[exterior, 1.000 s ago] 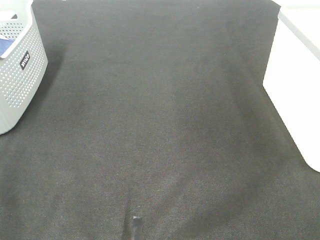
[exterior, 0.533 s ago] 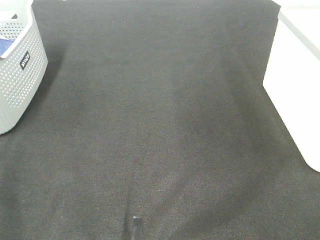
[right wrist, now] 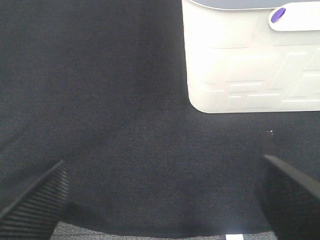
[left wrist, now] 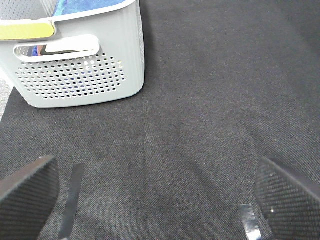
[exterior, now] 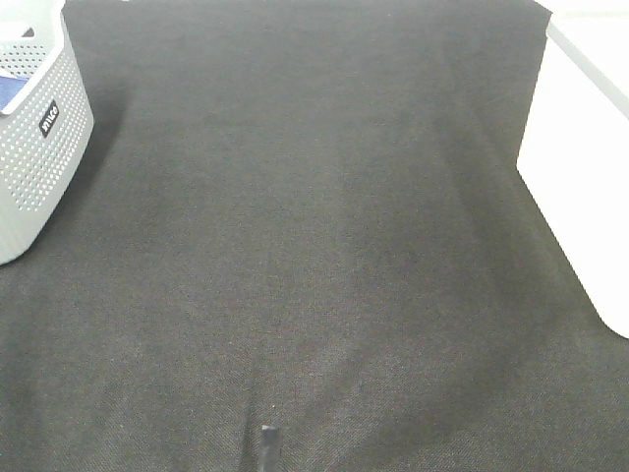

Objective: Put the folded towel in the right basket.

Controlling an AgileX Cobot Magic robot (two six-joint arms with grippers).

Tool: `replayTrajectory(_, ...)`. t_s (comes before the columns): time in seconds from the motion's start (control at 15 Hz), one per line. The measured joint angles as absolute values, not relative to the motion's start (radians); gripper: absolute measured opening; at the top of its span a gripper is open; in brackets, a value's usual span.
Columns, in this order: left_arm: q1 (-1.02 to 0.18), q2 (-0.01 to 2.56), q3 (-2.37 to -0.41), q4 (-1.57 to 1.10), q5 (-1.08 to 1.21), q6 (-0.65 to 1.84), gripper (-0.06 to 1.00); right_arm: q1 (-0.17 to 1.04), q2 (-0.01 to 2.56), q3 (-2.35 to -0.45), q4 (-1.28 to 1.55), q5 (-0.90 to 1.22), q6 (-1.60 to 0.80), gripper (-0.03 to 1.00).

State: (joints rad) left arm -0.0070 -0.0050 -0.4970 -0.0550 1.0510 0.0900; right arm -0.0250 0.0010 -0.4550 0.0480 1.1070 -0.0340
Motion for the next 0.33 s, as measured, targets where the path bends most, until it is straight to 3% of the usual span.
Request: replayTrajectory(0.33, -0.007, -0.005, -0.497, -0.055, 1.051, 0.090, 0.99, -0.025, 0.001, -0.455, 0.048, 1.107, -0.034, 0.96)
